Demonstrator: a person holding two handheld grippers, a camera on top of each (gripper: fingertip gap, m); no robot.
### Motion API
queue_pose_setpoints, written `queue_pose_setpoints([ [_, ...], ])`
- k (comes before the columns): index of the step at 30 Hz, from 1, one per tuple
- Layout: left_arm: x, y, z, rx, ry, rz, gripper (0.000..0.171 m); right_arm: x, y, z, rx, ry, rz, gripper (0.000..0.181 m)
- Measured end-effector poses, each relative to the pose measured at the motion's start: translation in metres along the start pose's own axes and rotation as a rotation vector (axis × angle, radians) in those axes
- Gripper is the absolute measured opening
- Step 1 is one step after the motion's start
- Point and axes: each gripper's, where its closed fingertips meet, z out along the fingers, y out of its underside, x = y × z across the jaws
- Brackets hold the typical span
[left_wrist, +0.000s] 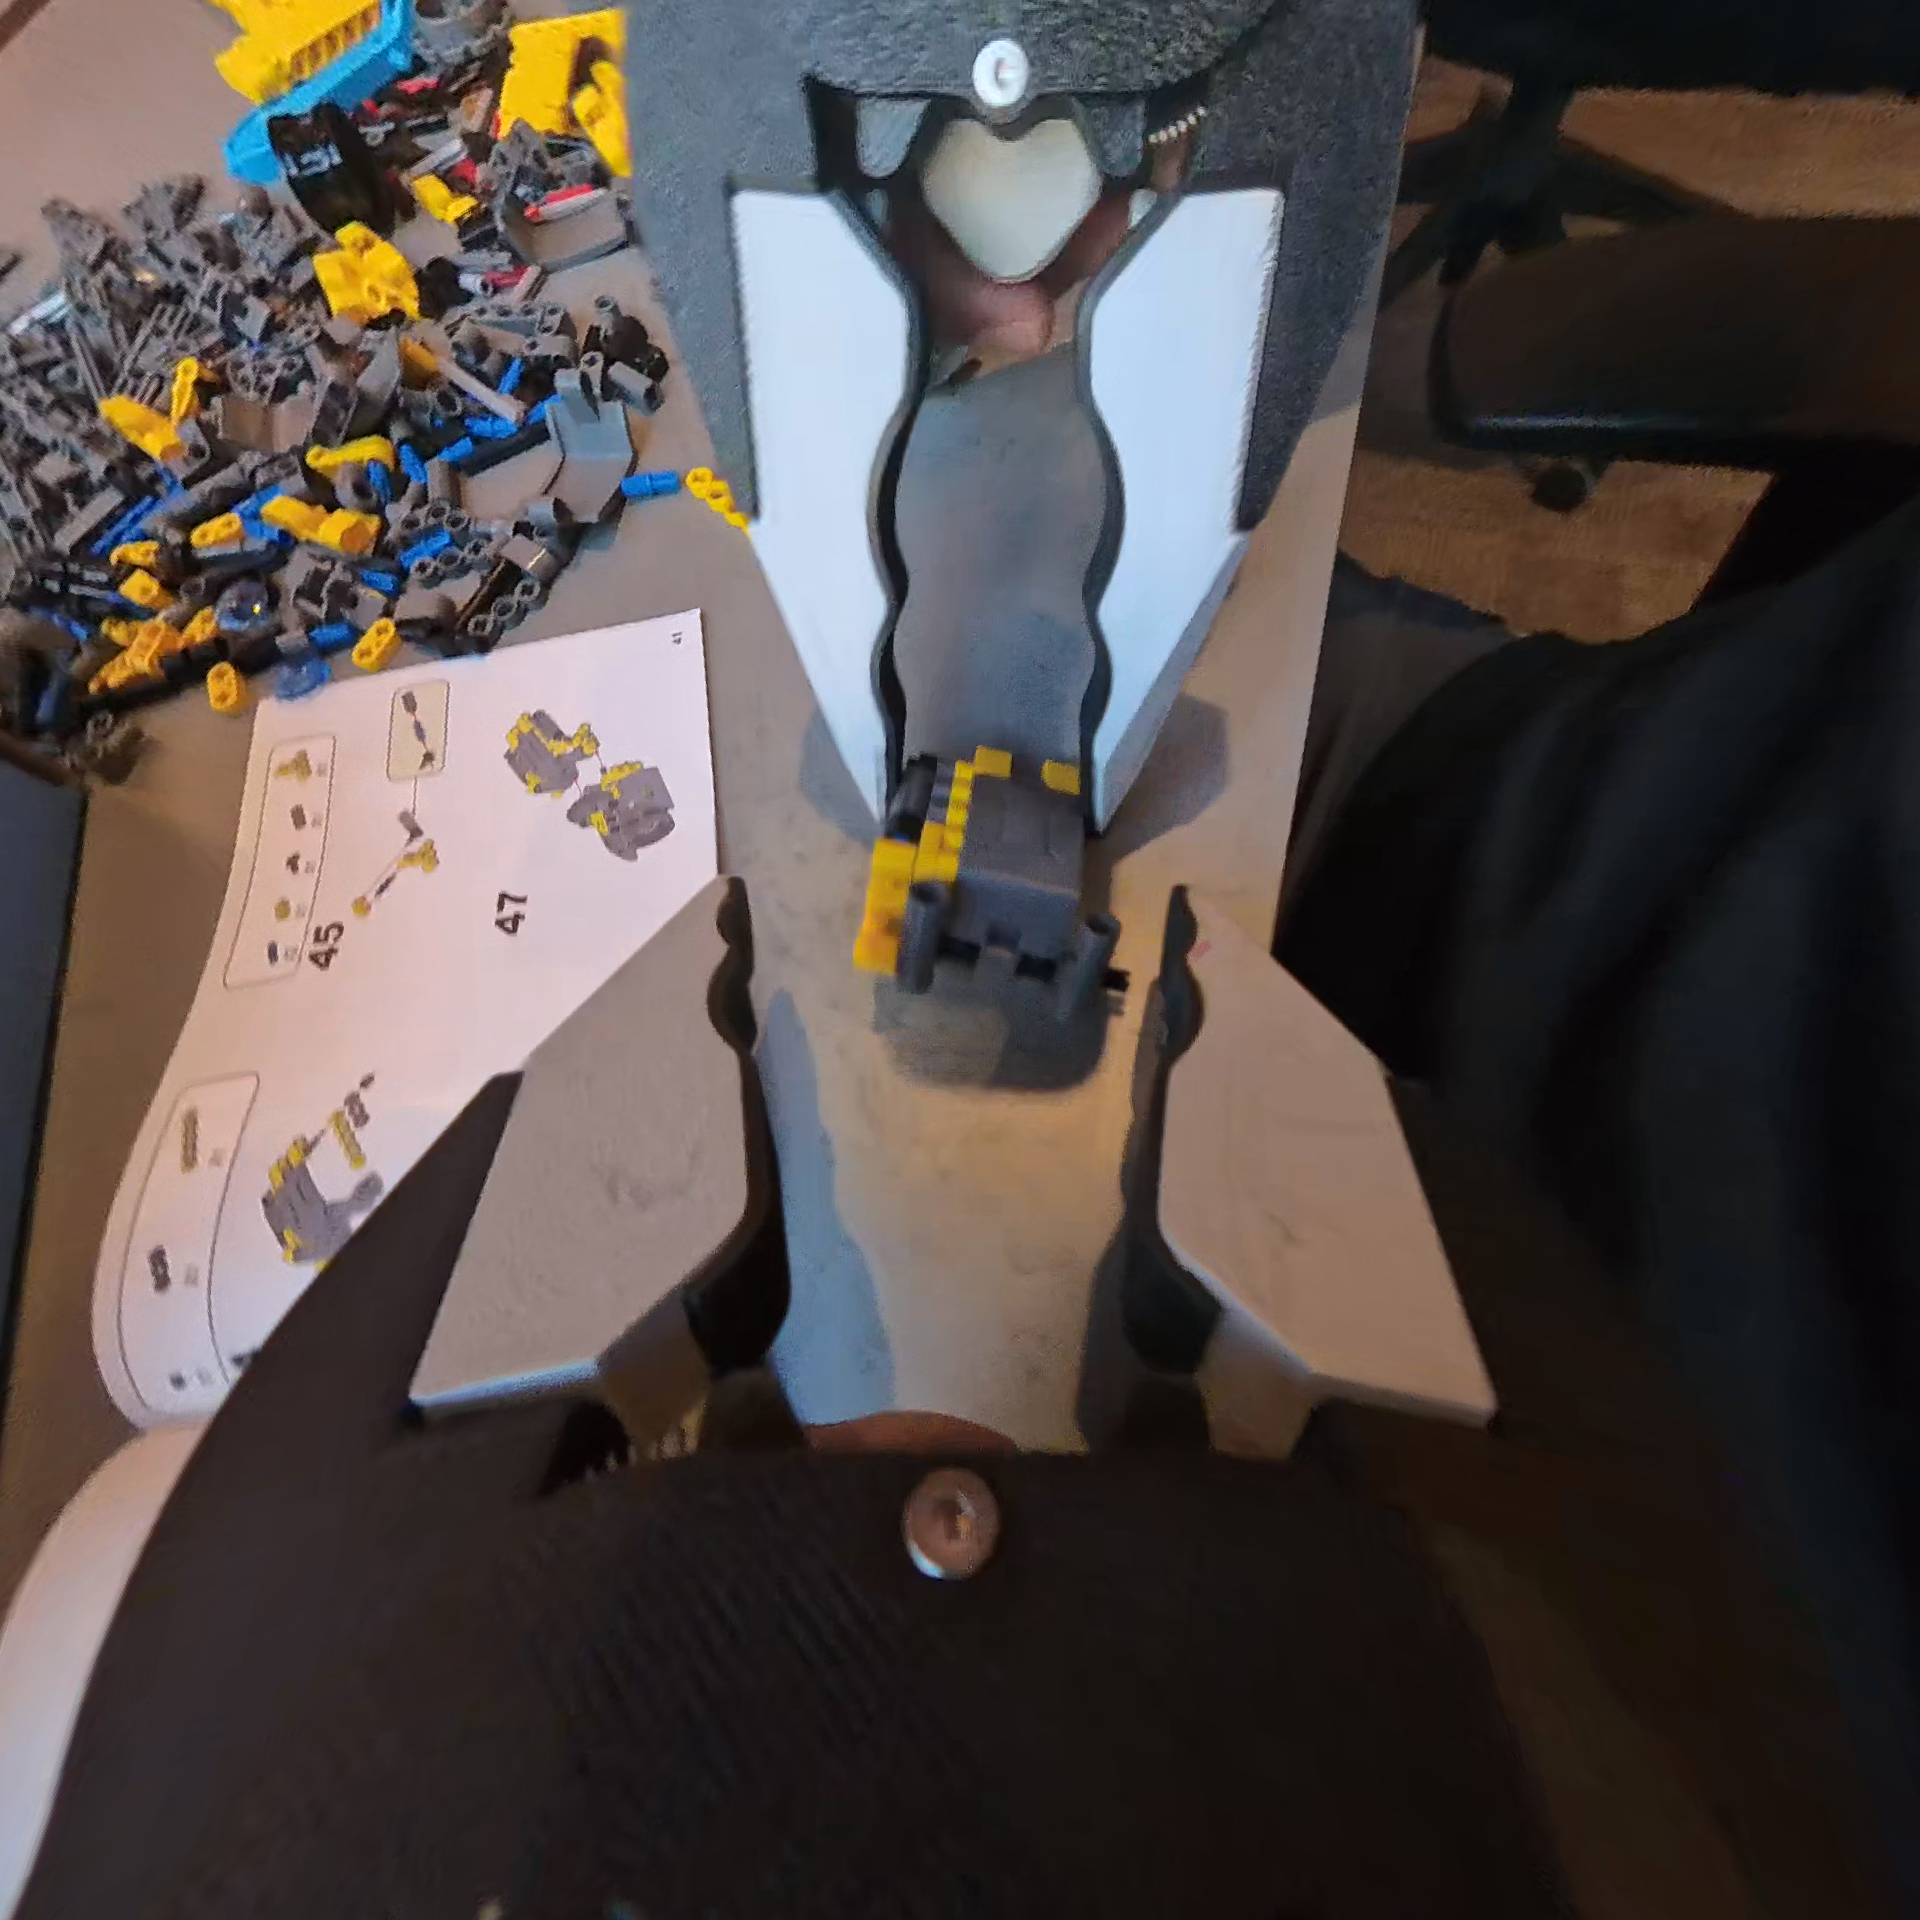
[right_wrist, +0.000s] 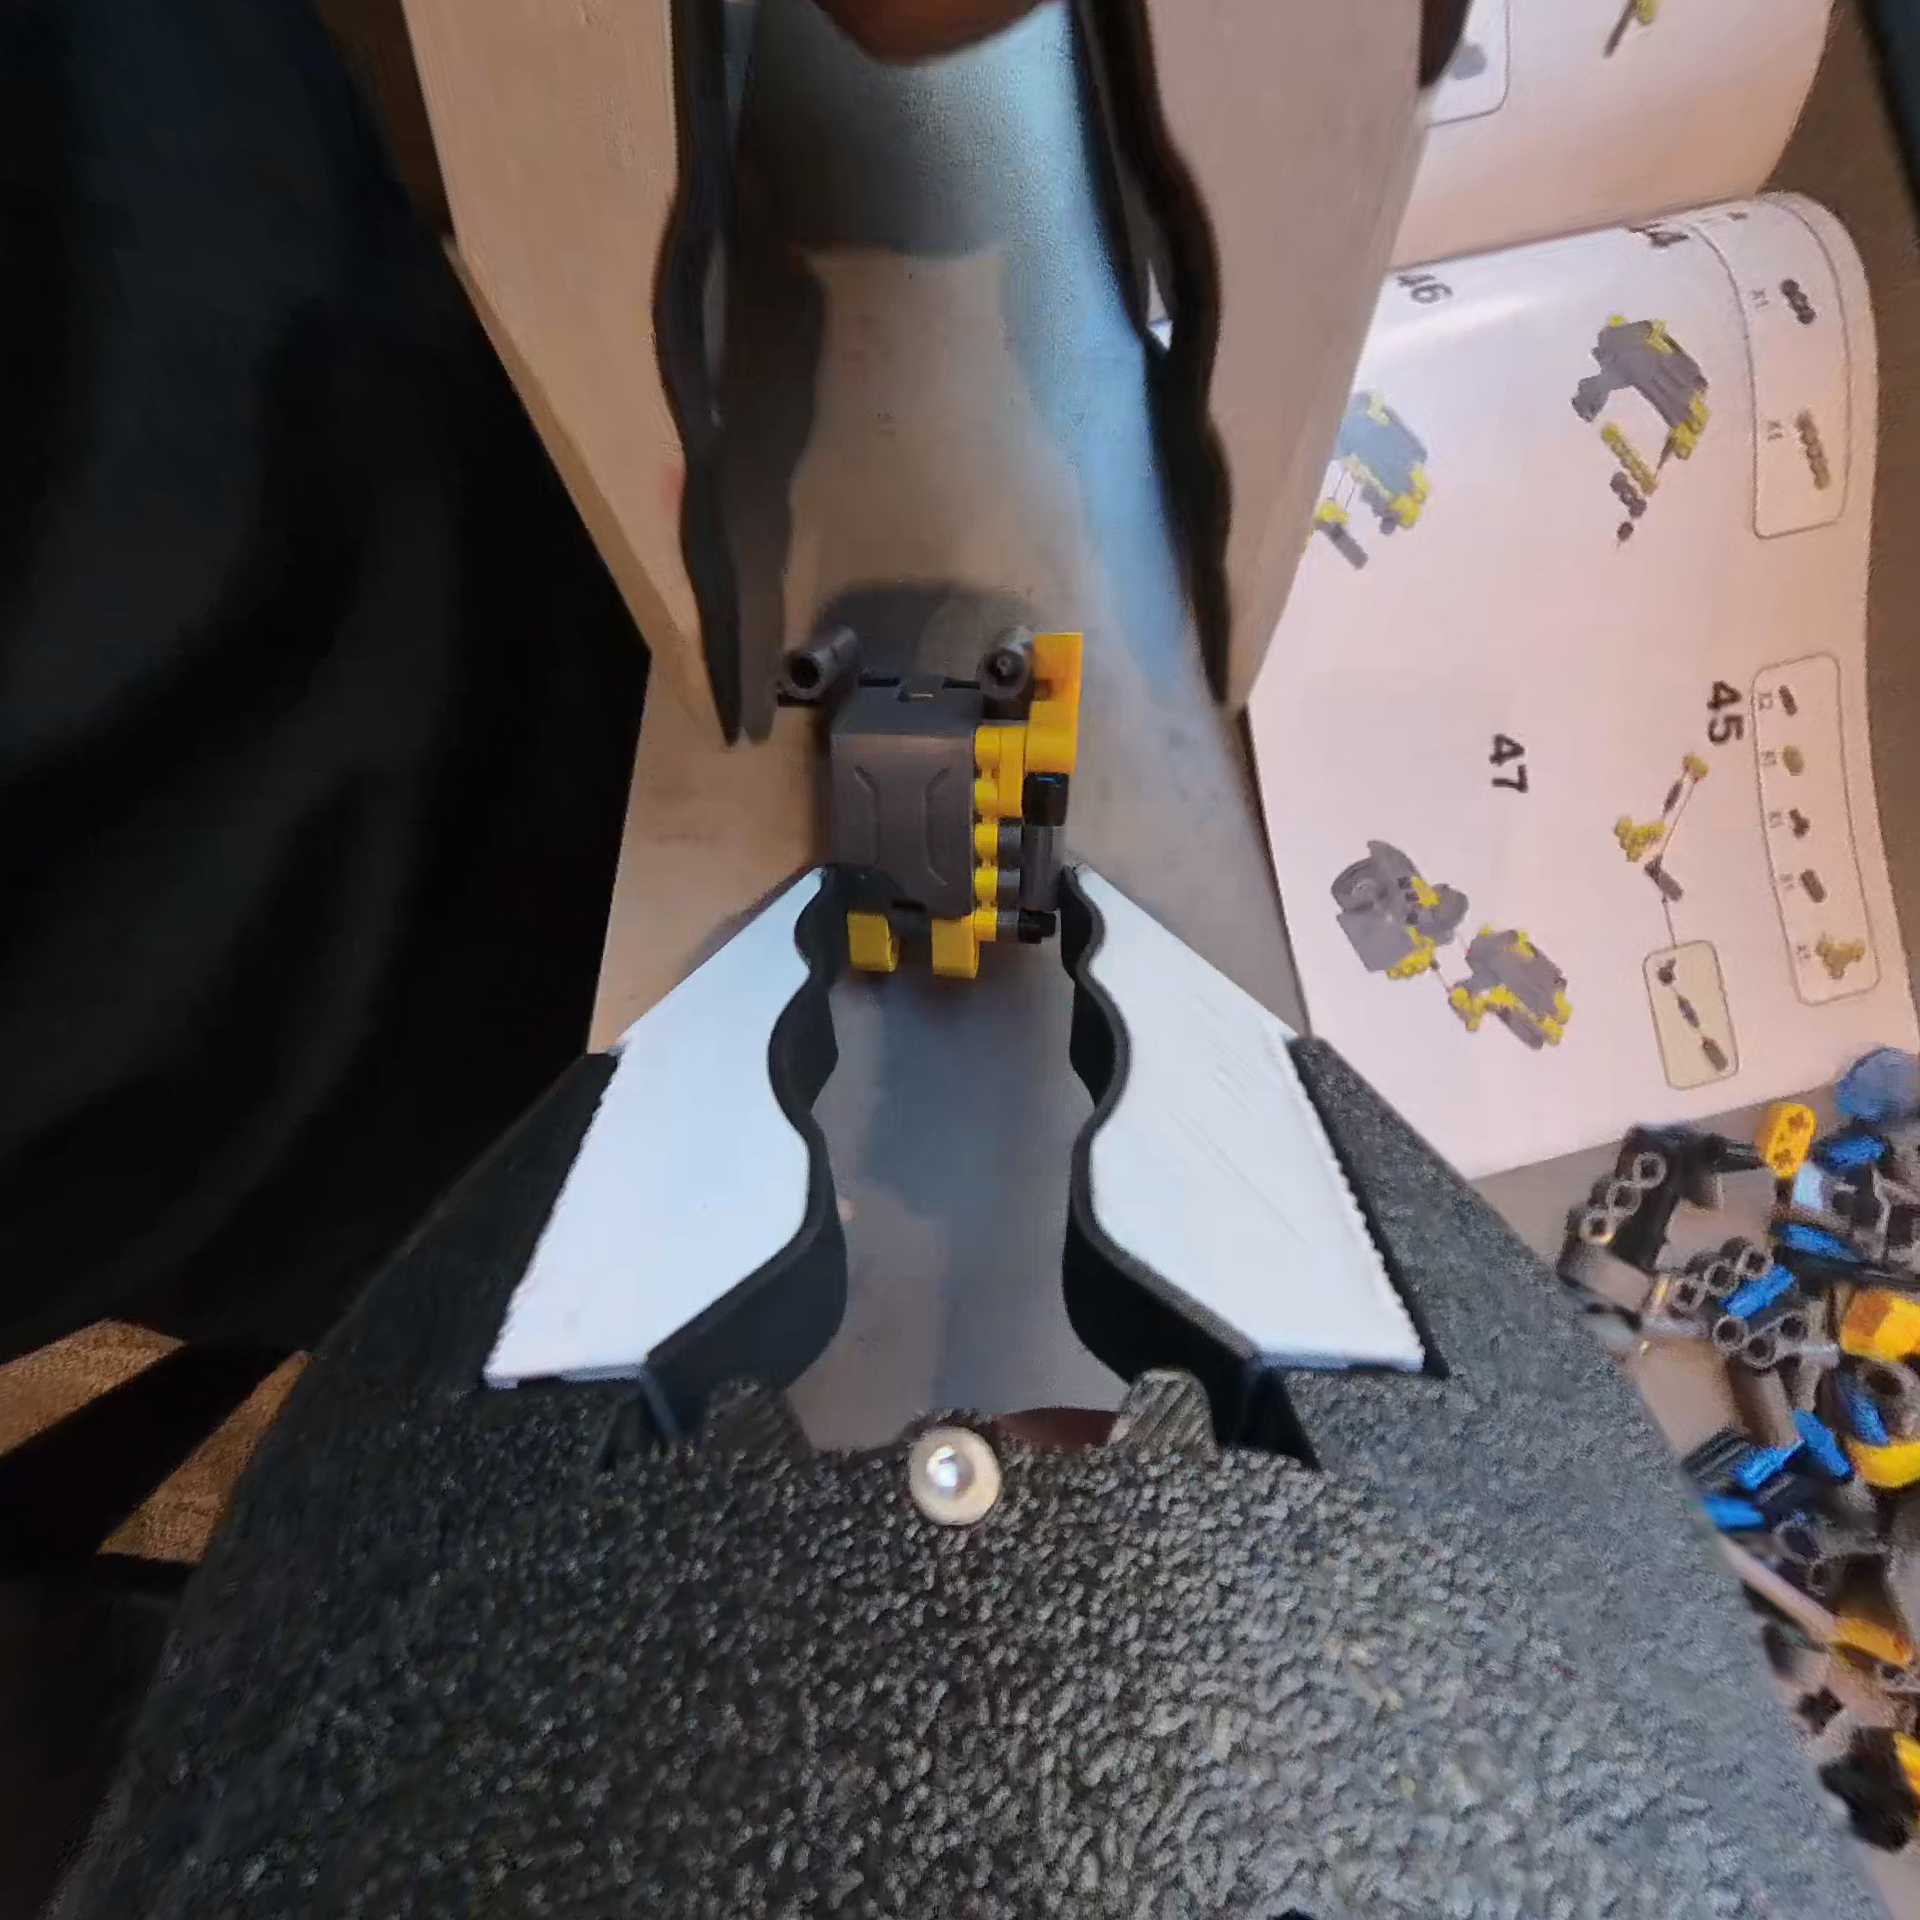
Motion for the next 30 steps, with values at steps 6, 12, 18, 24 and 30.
queue_pose_setpoints([
  [6,-0.001,0.020,0.016,-0.108,-0.043,0.003,0.048,0.021,0.015,-0.029,-0.089,0.083,0.028,0.045],
  [12,-0.003,0.027,0.006,-0.094,-0.140,-0.180,0.050,0.065,0.067,-0.072,-0.235,0.261,0.165,0.041],
  [18,0.001,0.032,-0.002,-0.054,-0.204,-0.385,0.051,0.073,0.087,-0.054,-0.366,0.205,0.266,0.045],
  [24,0.020,0.033,-0.006,0.012,-0.157,-0.440,0.057,0.066,0.097,-0.045,-0.405,0.112,0.433,0.044],
  [30,0.018,0.035,-0.008,0.010,-0.167,-0.451,0.057,0.055,0.085,-0.038,-0.396,0.082,0.381,0.039],
])
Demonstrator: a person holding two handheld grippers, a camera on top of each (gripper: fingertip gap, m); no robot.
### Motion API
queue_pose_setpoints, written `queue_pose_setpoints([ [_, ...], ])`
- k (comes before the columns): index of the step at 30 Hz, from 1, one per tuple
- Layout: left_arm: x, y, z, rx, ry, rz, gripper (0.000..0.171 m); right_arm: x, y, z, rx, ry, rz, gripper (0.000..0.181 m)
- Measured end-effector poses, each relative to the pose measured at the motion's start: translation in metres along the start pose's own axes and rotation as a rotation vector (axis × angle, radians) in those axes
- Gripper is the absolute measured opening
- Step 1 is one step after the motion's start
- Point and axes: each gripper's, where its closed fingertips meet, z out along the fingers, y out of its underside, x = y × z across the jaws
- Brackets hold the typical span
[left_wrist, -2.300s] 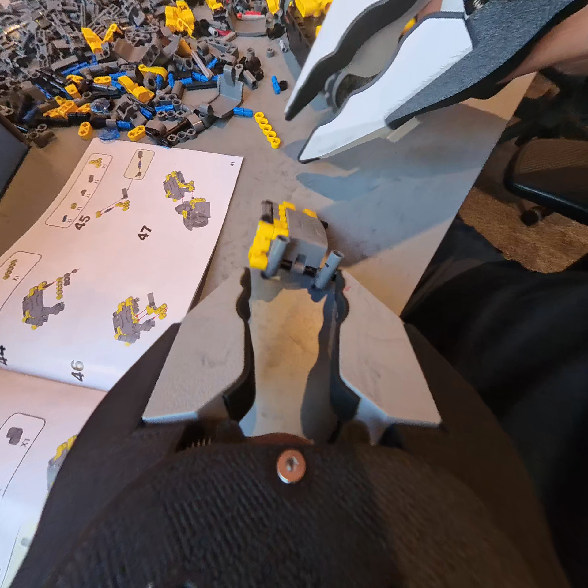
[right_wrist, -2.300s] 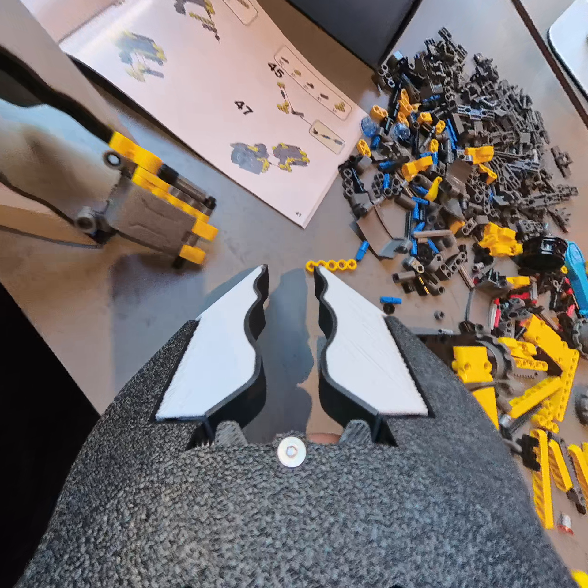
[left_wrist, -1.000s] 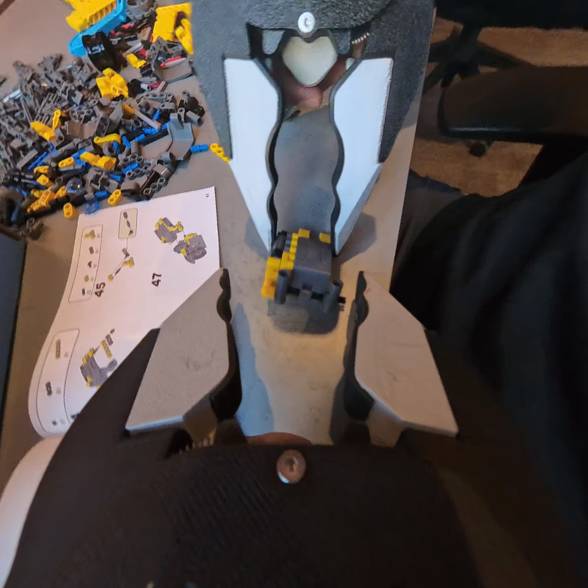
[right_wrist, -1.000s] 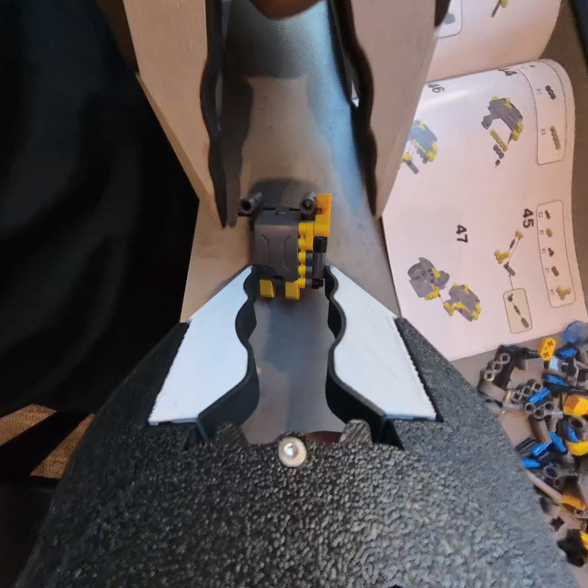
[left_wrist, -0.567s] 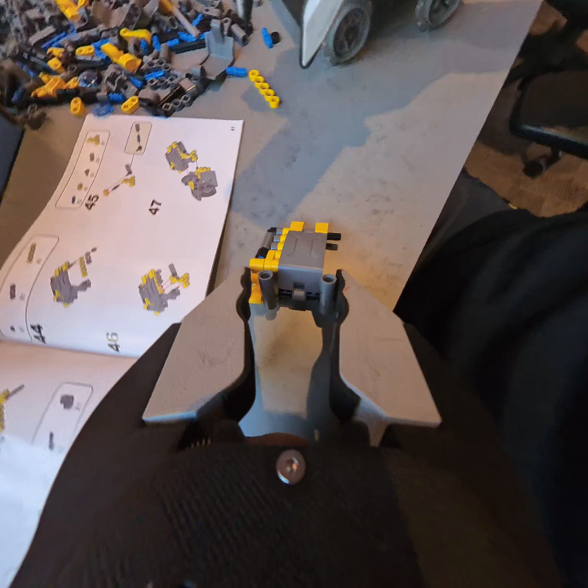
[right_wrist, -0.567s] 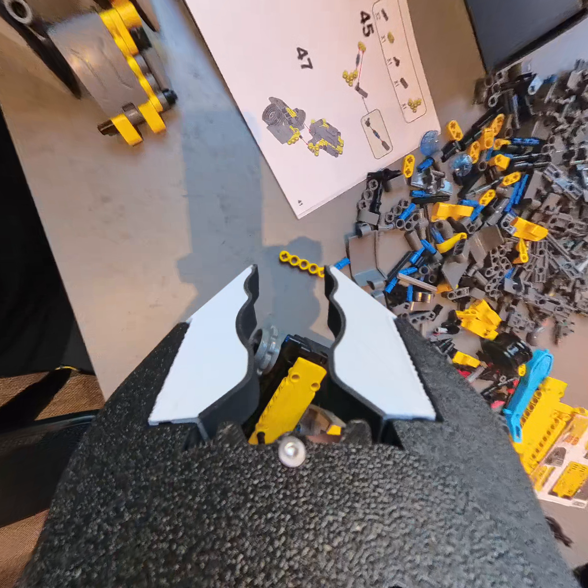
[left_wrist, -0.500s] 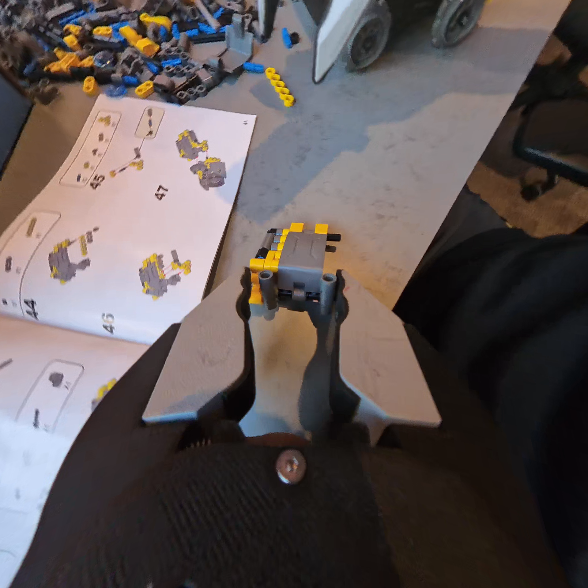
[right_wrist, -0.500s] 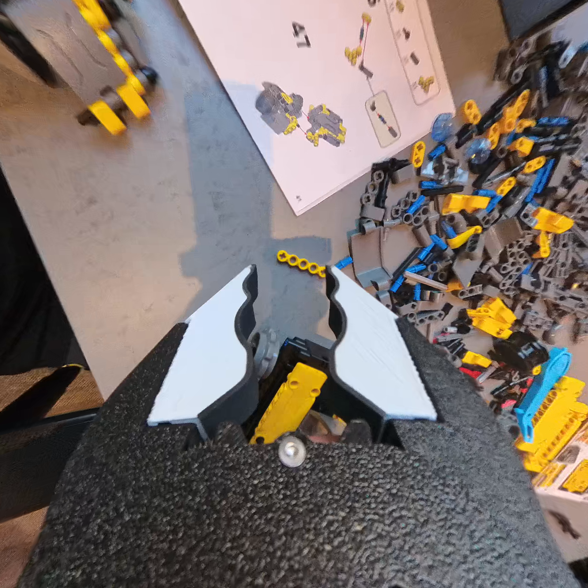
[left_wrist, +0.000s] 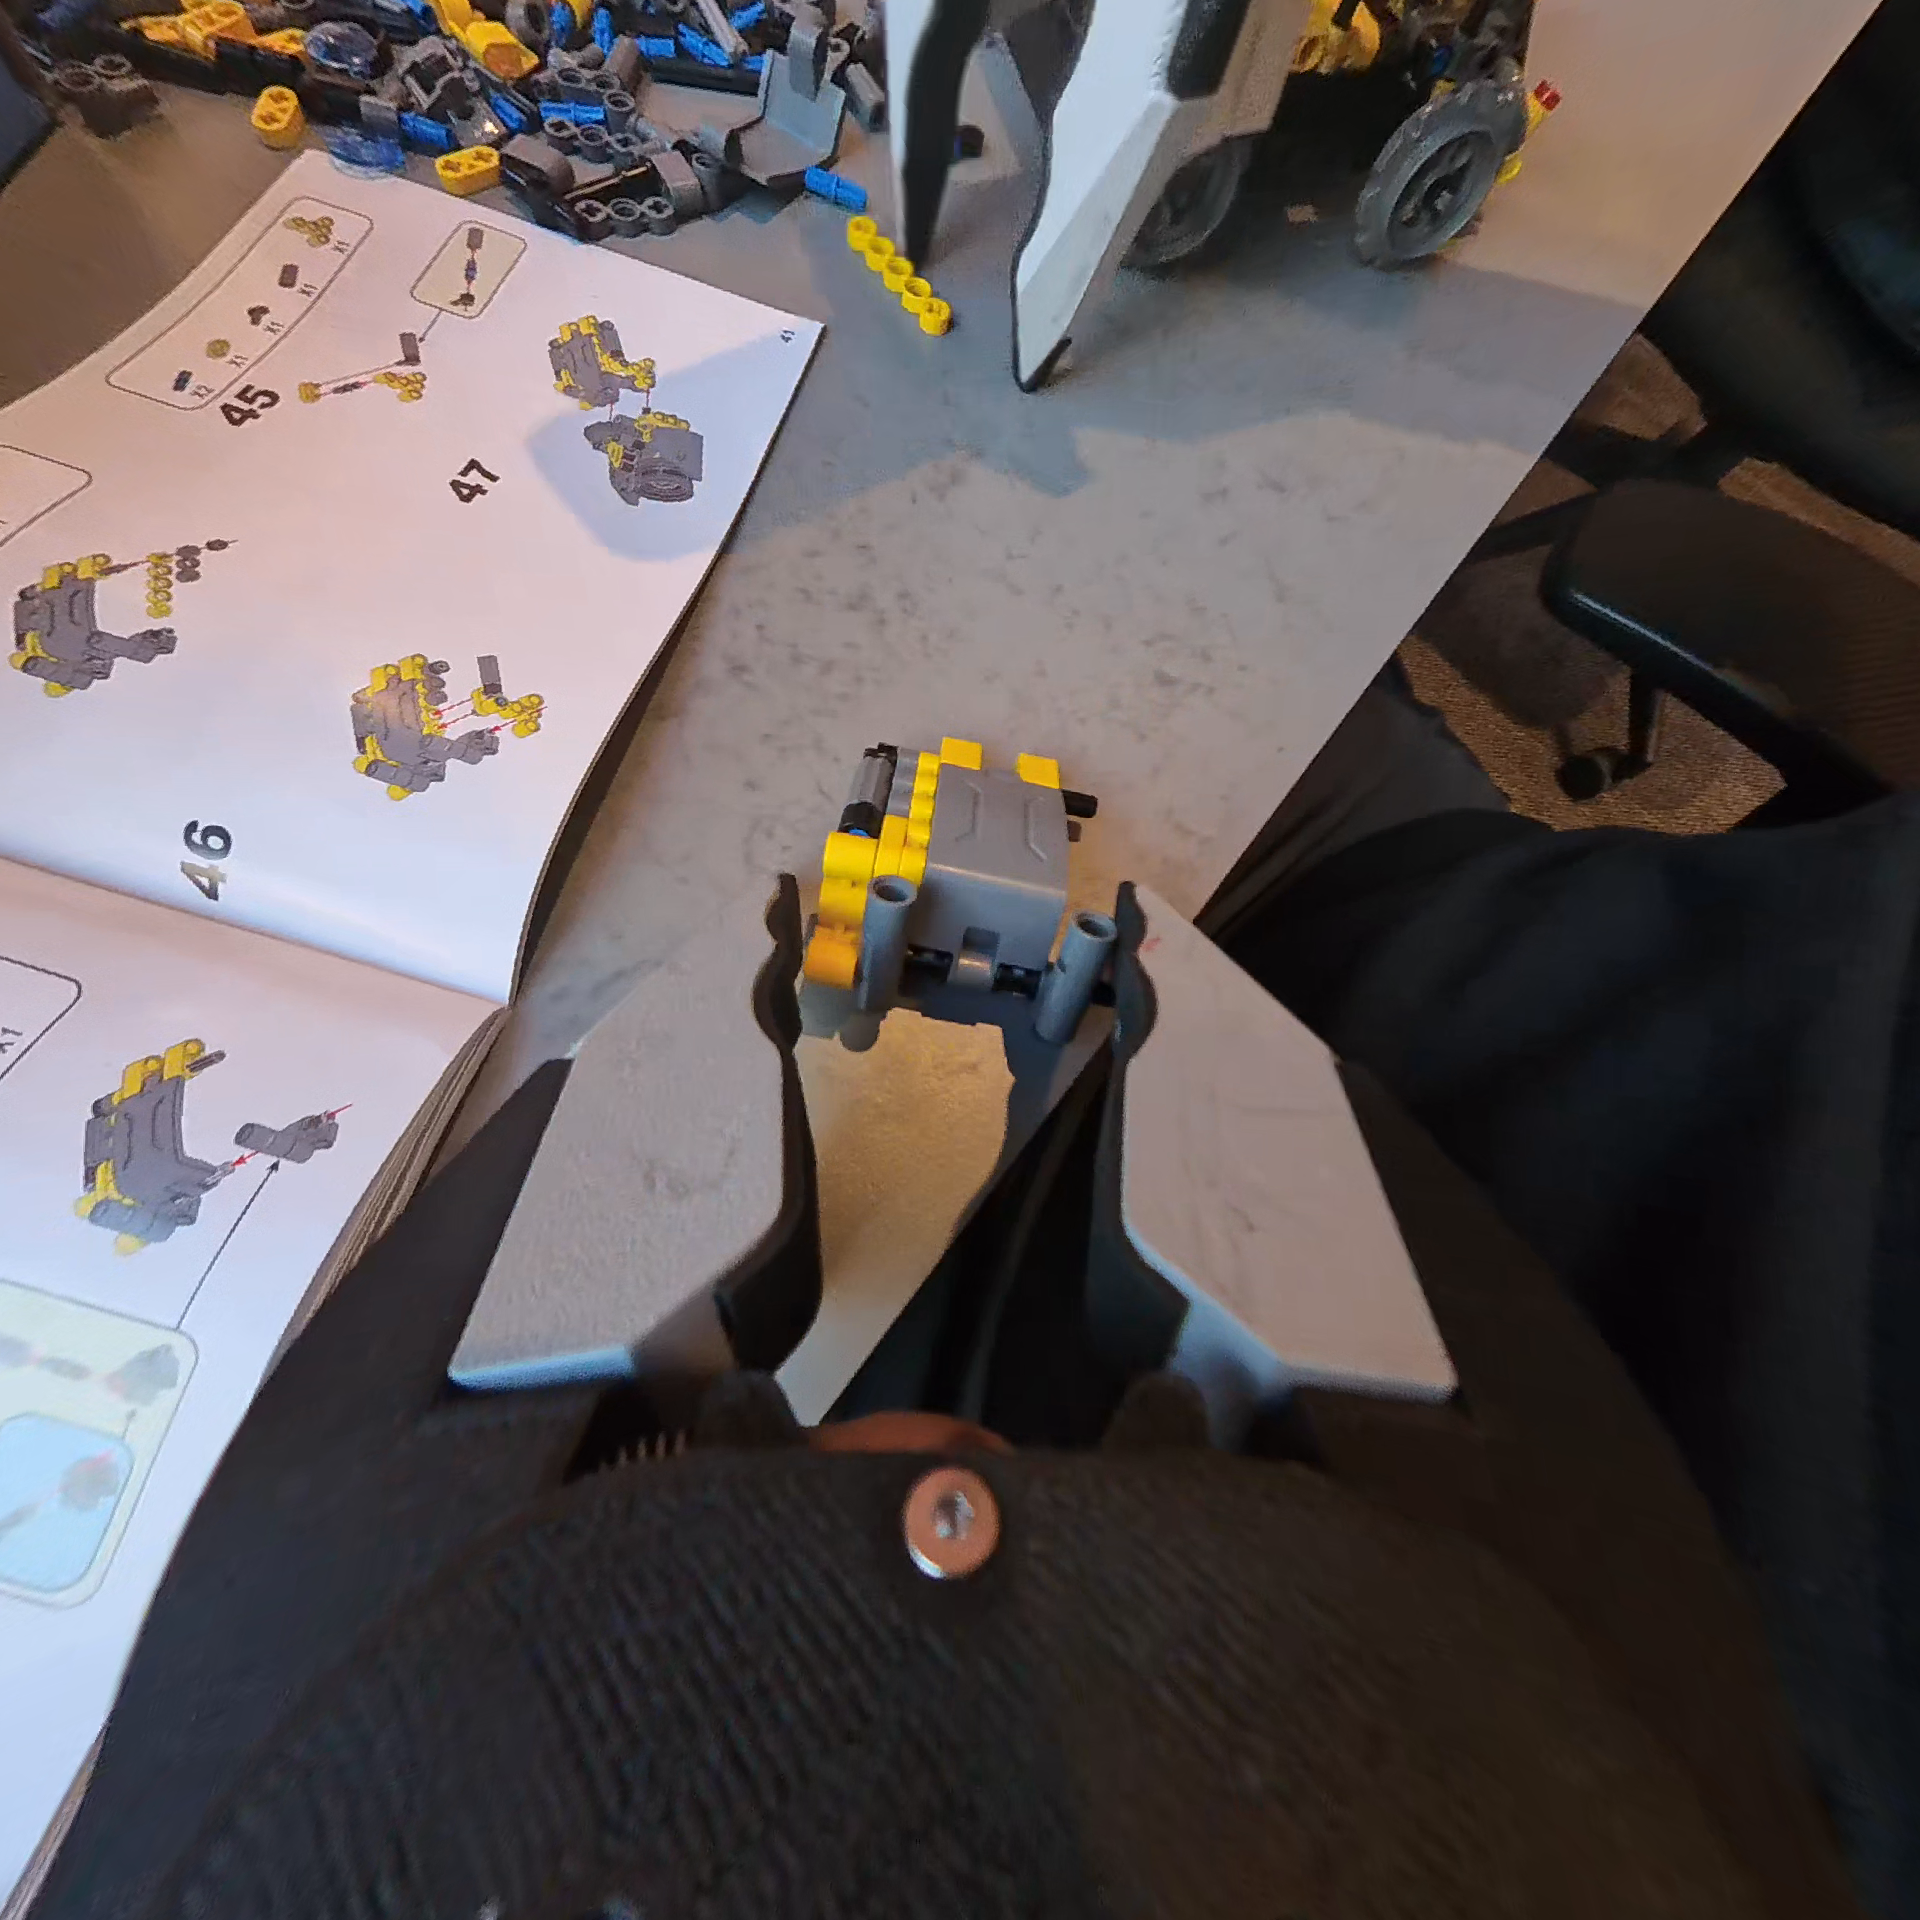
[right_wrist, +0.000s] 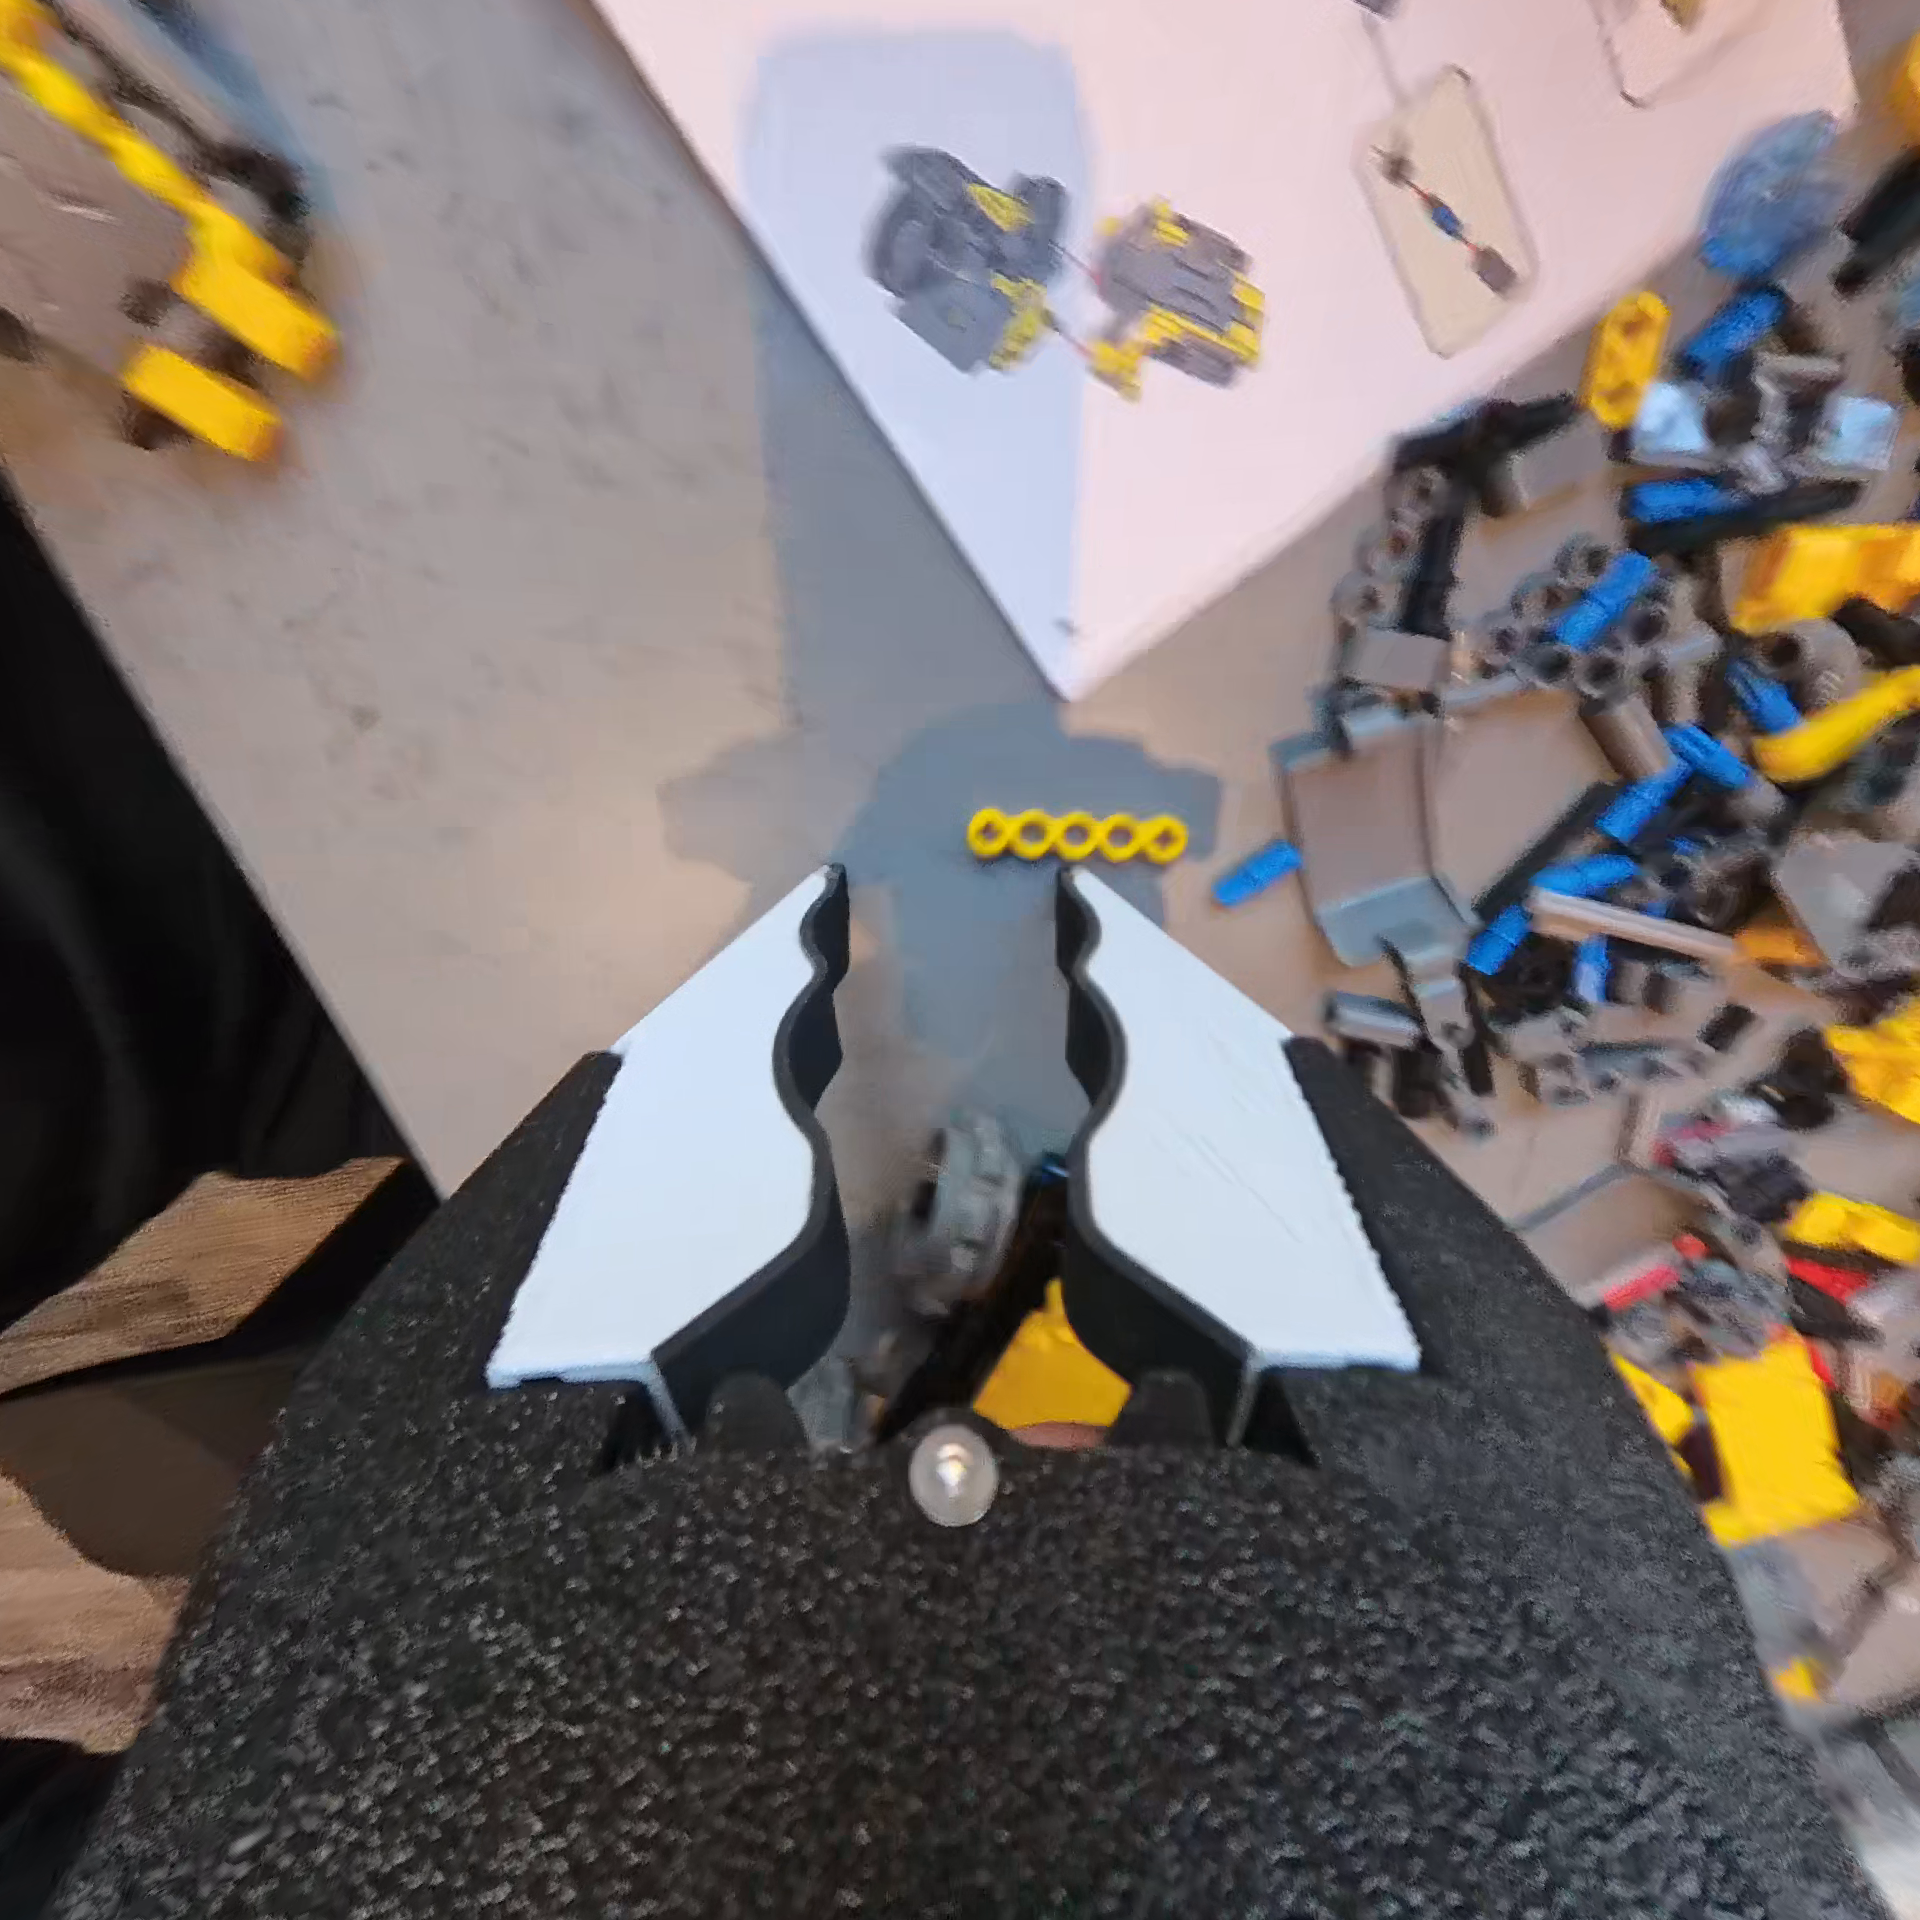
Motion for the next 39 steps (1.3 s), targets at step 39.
queue_pose_setpoints([
  [39,-0.021,-0.003,-0.004,0.055,-0.033,0.083,0.056,-0.019,-0.029,0.001,0.210,-0.044,0.127,0.045],
])
